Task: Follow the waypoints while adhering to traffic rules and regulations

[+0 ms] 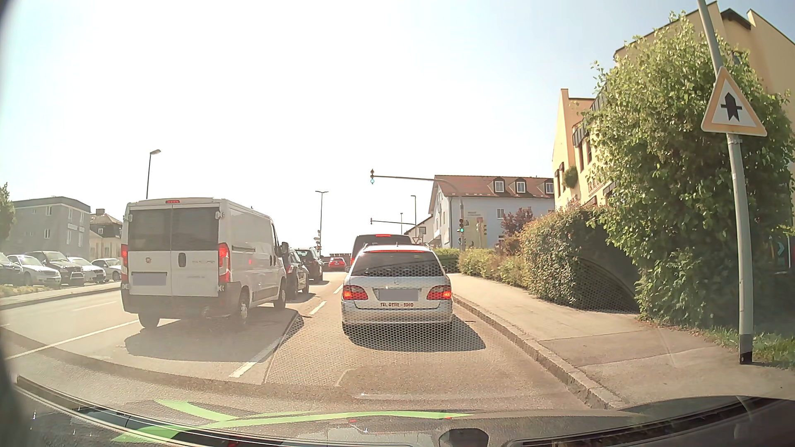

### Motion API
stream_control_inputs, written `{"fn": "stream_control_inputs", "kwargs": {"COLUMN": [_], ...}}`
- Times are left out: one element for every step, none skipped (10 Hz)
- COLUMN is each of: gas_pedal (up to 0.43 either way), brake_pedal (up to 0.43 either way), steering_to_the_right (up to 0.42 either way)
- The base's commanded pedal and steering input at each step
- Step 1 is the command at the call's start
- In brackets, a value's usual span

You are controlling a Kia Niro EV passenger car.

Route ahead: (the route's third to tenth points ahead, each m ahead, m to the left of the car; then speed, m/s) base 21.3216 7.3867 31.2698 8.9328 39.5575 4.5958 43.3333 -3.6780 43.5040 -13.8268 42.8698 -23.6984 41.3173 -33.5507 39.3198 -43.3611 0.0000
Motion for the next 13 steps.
{"fn": "stream_control_inputs", "kwargs": {"gas_pedal": [0.000, 0.000, 0.000, 0.000, 0.000, 0.000, 0.000, 0.000, 0.000, 0.000, 0.000, 0.000, 0.000], "brake_pedal": [0.207, 0.207, 0.207, 0.207, 0.201, 0.207, 0.207, 0.207, 0.201, 0.195, 0.183, 0.165, 0.152], "steering_to_the_right": [-0.014, -0.014, -0.014, -0.015, -0.015, -0.014, -0.015, -0.015, -0.015, -0.014, -0.015, -0.015, -0.015]}}
